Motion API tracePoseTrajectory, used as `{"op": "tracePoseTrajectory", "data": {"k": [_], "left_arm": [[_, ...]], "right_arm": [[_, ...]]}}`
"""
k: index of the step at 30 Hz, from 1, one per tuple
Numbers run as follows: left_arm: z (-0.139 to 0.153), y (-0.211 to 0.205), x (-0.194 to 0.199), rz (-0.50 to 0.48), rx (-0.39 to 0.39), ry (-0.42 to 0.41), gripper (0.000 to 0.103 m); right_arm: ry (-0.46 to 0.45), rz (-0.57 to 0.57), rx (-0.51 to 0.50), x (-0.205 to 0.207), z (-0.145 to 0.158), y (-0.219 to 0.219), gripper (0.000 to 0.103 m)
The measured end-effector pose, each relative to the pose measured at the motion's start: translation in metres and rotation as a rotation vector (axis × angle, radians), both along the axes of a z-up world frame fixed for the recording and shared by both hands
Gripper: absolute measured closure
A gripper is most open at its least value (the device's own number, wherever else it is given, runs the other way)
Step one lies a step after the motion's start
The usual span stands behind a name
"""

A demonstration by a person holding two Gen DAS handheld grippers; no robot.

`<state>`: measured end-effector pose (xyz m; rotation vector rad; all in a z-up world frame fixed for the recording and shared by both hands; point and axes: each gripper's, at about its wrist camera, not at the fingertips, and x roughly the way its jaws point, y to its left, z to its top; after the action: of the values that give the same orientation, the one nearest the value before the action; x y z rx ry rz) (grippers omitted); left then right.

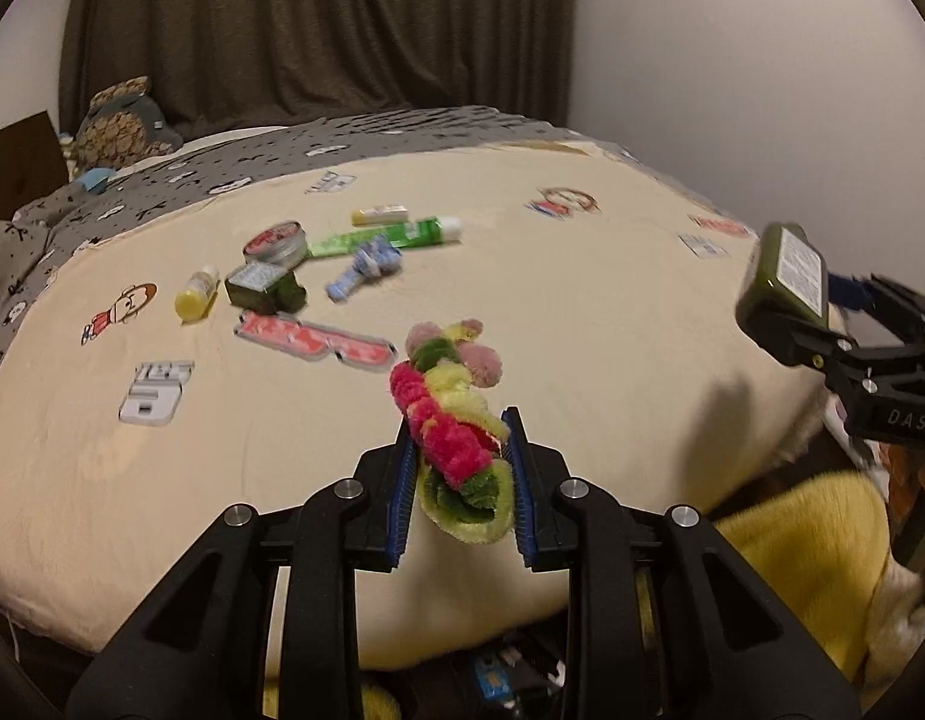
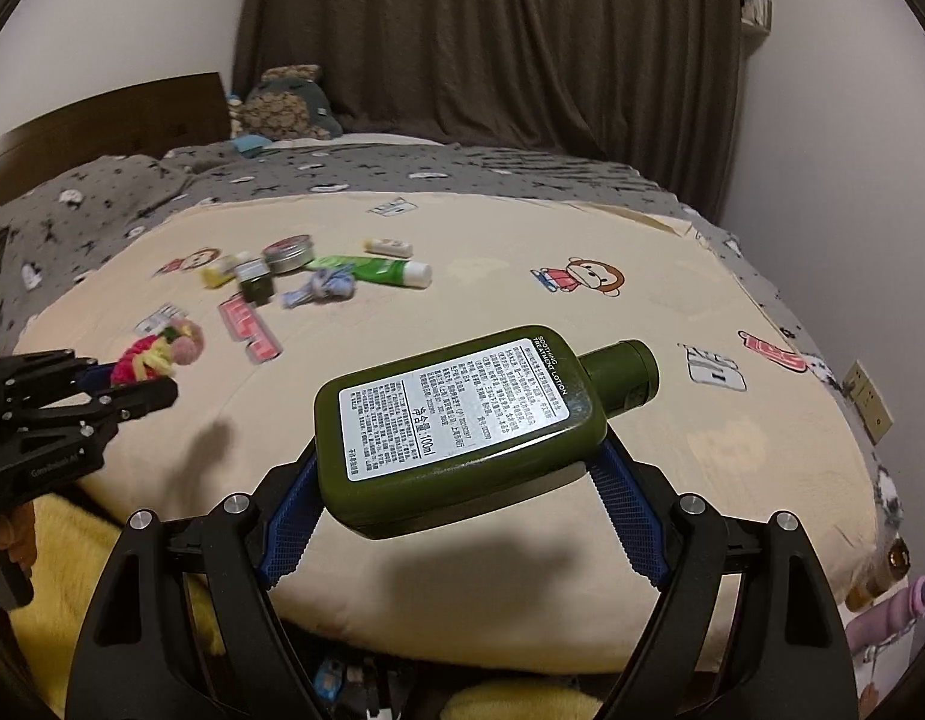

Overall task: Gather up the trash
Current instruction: 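Lower both held items into the bin and open both tools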

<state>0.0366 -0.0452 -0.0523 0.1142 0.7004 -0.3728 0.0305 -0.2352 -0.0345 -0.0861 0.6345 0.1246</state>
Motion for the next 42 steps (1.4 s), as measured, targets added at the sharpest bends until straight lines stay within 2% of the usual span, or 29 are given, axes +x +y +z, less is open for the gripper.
{"op": "tracePoseTrajectory", "data": {"k": [4, 11, 17, 24, 30, 38, 42], "left_arm": [[-0.020, -0.001, -0.031, -0.015, -0.007, 0.041, 0.078], [-0.076, -0.001, -0.063, -0.022, 0.009, 0.176, 0.078], [-0.123, -0.001, -0.075, -0.036, 0.011, 0.300, 0.078], [-0.174, 0.000, -0.074, -0.047, 0.038, 0.452, 0.077], [-0.198, 0.002, -0.062, -0.056, 0.023, 0.554, 0.076], [-0.214, 0.000, -0.059, -0.078, 0.038, 0.608, 0.073], [-0.212, -0.004, -0.058, -0.074, 0.038, 0.602, 0.062]], "right_arm": [[0.043, 0.008, 0.036, -0.019, -0.019, 0.000, 0.019], [0.182, 0.068, 0.091, -0.049, -0.068, 0.023, 0.019], [0.347, 0.086, 0.168, -0.054, -0.123, 0.042, 0.019], [0.467, 0.065, 0.189, -0.050, -0.161, 0.049, 0.019], [0.580, 0.051, 0.211, -0.044, -0.190, 0.048, 0.019], [0.627, 0.043, 0.199, -0.039, -0.204, 0.054, 0.019], [0.620, 0.039, 0.205, -0.037, -0.203, 0.052, 0.019]]}}
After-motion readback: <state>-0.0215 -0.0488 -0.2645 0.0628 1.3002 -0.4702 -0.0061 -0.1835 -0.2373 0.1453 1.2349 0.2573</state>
